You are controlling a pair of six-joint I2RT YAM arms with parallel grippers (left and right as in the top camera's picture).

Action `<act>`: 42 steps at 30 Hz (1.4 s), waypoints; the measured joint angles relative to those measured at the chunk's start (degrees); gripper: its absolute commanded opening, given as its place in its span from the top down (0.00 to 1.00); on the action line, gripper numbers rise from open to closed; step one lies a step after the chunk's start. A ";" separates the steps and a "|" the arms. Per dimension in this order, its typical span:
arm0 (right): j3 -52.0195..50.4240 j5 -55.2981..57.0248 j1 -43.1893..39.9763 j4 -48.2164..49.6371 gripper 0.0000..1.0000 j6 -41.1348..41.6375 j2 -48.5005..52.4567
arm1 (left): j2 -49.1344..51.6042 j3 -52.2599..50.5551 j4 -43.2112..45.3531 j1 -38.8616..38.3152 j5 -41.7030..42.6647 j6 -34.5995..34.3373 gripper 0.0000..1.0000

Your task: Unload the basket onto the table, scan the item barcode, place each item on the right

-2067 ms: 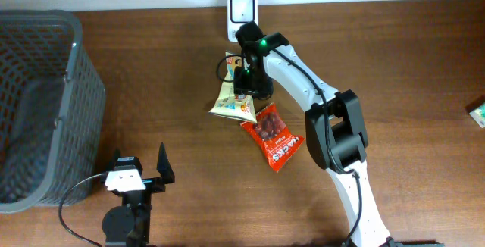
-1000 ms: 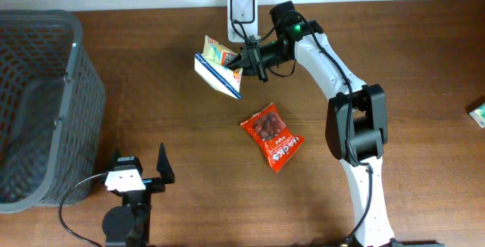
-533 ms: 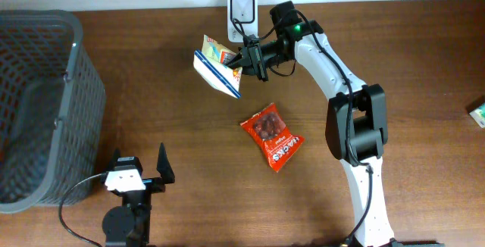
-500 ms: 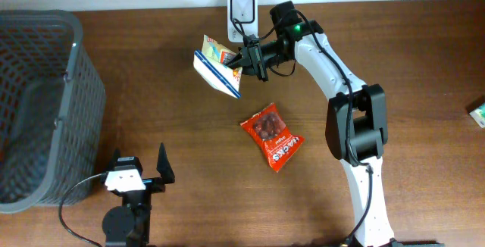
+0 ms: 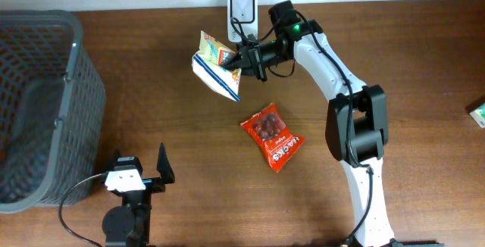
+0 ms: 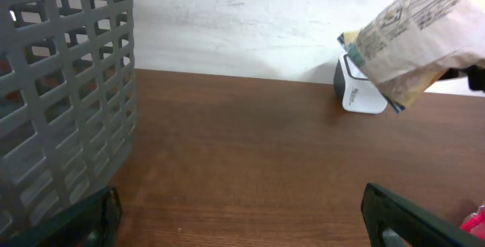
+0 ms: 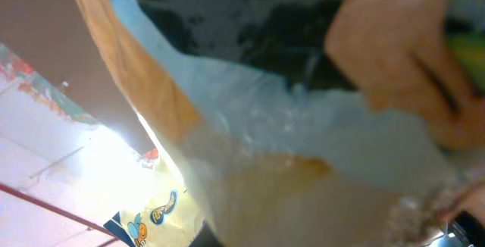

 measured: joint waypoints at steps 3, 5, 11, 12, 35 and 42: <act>0.07 0.00 0.00 -2.60 0.96 -0.94 -2.12 | 0.00 0.00 0.00 0.00 0.00 0.00 0.01; 0.09 0.00 0.00 -5.51 0.96 -1.11 -3.87 | 0.00 0.00 0.00 0.00 0.00 0.00 0.01; 0.28 -0.37 0.00 -11.85 0.96 -1.70 -9.70 | 0.00 0.00 0.00 0.00 0.00 0.00 0.01; 0.31 -0.42 0.00 -13.70 0.96 -1.79 -10.56 | 0.00 0.00 0.00 0.00 0.00 0.00 0.01; 0.46 -0.42 -0.31 -21.05 0.96 12.79 -13.64 | 0.00 0.00 0.00 0.00 0.00 0.00 0.01; 0.46 -0.42 -2.73 -17.55 0.96 16.28 -13.64 | 0.00 0.00 0.00 0.00 0.00 0.00 0.01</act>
